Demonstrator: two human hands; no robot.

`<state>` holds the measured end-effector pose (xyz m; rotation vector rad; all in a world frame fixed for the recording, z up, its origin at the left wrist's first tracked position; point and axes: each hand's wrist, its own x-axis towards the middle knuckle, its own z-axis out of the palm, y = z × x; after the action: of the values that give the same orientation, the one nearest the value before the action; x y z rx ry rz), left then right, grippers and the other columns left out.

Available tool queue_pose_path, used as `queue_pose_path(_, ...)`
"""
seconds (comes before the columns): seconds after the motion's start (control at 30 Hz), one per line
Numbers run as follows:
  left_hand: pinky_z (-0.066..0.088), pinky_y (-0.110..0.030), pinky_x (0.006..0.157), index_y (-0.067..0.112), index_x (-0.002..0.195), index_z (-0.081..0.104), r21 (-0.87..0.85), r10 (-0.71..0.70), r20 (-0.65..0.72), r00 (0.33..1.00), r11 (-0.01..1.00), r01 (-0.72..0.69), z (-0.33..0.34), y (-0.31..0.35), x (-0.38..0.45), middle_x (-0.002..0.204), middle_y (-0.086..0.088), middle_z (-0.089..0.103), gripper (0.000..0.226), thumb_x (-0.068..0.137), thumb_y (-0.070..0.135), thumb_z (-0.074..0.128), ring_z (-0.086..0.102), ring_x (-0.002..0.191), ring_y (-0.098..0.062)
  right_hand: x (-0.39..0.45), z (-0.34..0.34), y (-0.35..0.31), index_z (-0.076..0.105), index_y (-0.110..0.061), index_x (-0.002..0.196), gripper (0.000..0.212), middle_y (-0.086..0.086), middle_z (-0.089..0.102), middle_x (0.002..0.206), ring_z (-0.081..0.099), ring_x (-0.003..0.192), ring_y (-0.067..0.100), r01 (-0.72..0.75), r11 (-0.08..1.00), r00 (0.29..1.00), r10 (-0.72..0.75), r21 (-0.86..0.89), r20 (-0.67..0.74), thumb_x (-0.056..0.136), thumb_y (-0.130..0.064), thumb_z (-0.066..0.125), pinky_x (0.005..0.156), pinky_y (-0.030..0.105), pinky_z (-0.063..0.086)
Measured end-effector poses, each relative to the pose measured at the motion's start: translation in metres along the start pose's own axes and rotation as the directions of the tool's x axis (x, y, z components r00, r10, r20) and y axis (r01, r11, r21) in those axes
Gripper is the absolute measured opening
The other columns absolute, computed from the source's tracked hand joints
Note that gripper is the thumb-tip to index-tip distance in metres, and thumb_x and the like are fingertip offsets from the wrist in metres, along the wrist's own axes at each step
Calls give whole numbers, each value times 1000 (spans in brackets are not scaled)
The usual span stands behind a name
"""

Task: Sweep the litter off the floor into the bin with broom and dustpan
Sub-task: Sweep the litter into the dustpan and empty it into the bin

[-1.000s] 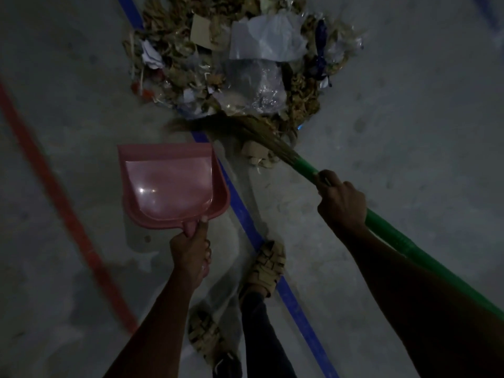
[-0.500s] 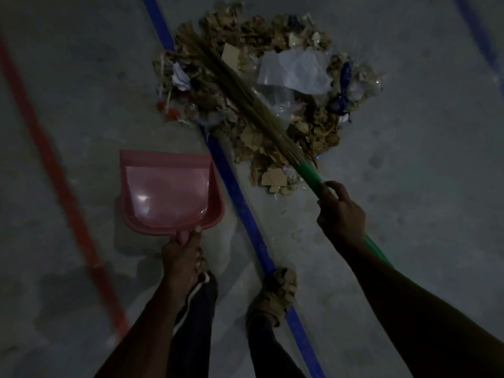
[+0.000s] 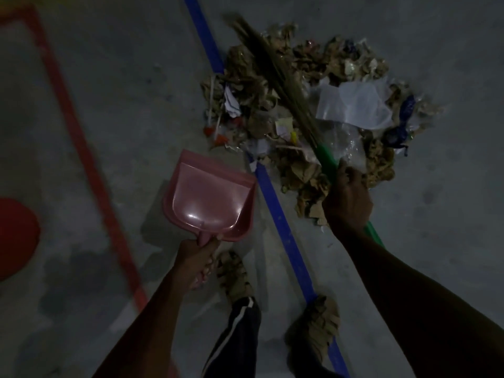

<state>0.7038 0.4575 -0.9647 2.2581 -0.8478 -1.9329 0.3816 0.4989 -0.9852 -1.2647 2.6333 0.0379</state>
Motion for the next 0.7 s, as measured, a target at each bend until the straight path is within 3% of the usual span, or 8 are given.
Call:
queue_pose_path(0.07, 30, -18, 41, 10, 69, 51, 17, -13, 10, 1000, 1000, 13, -7, 10, 6, 51, -4, 45, 45, 87, 43, 76, 36, 34, -13, 10, 3, -8, 34, -12, 149, 76, 20, 49, 137, 62, 96, 39, -18, 1000, 1000, 18, -22, 10, 82, -13, 70, 63, 39, 52)
queue_pose_path(0.17, 29, -17, 40, 11, 72, 53, 42, -33, 29, 999, 999, 32, -13, 22, 19, 52, -3, 45, 42, 88, 43, 76, 36, 34, -12, 31, 13, -12, 49, -10, 134, 49, 18, 53, 130, 63, 87, 37, 14, 1000, 996, -15, 12, 89, 88, -17, 63, 58, 32, 45)
queue_pose_path(0.27, 30, -18, 43, 12, 72, 56, 36, -70, 34, 997, 997, 69, -5, 24, 31, 54, -3, 47, 43, 84, 47, 78, 38, 37, -12, 41, 23, -14, 56, -9, 123, 32, 18, 56, 121, 60, 80, 35, -1, 999, 977, -6, 35, 214, 92, -18, 57, 56, 33, 44)
queue_pose_path(0.43, 29, -19, 42, 9, 71, 54, -11, -106, 62, 992, 994, 107, 27, 19, 39, 53, -4, 43, 44, 86, 43, 79, 37, 38, -14, 39, 38, -5, 58, -8, 122, 35, 15, 56, 126, 52, 79, 22, 36, 983, 981, -68, 178, 181, 89, -20, 63, 52, 22, 28)
queue_pose_path(0.53, 28, -20, 43, 11, 69, 54, -16, -125, 80, 989, 992, 126, 46, 15, 53, 52, -3, 42, 44, 84, 43, 80, 35, 40, -14, 43, 45, 5, 55, -8, 130, 48, 16, 53, 132, 60, 90, 30, 107, 971, 985, -133, 213, 109, 85, -18, 69, 58, 24, 35)
queue_pose_path(0.7, 28, -21, 45, 11, 70, 52, -32, -148, 62, 987, 988, 150, 56, 8, 100, 48, -3, 40, 46, 82, 45, 81, 34, 37, -14, 85, 66, 13, 46, -11, 137, 57, 15, 47, 137, 60, 80, 32, 127, 974, 991, -132, 190, 12, 84, -15, 68, 51, 28, 43)
